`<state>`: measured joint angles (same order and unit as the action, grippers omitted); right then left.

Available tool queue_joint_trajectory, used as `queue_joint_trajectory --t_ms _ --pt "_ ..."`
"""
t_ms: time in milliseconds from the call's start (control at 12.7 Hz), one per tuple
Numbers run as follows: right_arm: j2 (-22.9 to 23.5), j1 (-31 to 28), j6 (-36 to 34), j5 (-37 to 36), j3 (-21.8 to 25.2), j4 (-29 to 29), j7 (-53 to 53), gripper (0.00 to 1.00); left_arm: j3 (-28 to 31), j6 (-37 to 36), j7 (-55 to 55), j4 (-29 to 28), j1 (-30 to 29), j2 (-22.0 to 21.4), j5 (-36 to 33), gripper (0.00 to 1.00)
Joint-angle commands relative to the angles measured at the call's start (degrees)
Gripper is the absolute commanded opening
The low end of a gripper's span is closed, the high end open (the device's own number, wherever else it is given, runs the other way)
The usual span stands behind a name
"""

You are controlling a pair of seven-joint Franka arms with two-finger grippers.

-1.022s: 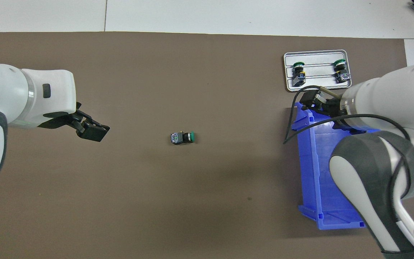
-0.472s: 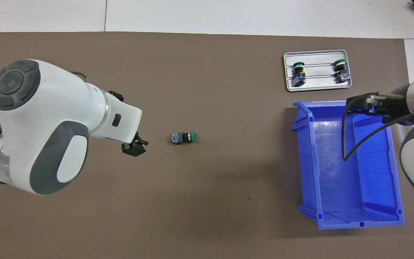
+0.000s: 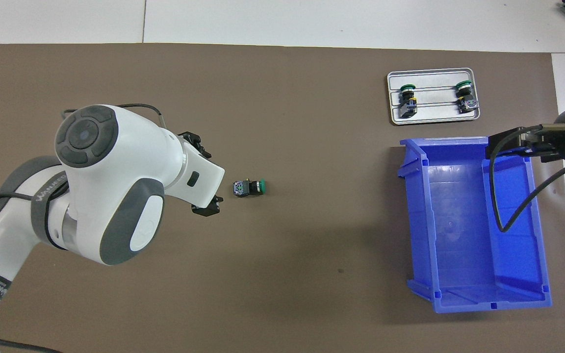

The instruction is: Place and press button with both arms

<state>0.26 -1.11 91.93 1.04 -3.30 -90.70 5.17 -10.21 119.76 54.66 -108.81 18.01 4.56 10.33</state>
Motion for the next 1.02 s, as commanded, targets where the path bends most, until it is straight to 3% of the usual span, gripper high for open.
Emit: queue_joint_trajectory --t_ms 0,157,550,708,944 --pt "-0.3 -0.4 -0.9 0.0 -0.4 -0.9 -2.1 1.0 1.1 5.0 3.1 -2.9 2.5 0.2 -0.1 1.0" --pt "-0.5 -0.4 -0.3 0.2 -0.4 -1.7 -1.6 1.0 1.1 7.0 4.4 -3.4 3.1 1.4 -0.2 1.0" --pt "-0.5 0.0 -0.6 0.5 -0.5 -1.7 -1.7 1.0 1.3 13.8 1.4 -2.5 6.1 9.1 -0.4 1.0" --pt "-0.6 0.0 -0.6 0.6 -0.5 -1.7 -1.7 1.0 1.5 13.7 -4.2 -0.4 7.9 12.4 -5.4 1.0" --pt "-0.5 0.0 -0.6 0.6 -0.5 -1.7 -1.7 1.0 1.2 13.8 -12.5 0.2 9.0 13.5 -12.4 0.99"
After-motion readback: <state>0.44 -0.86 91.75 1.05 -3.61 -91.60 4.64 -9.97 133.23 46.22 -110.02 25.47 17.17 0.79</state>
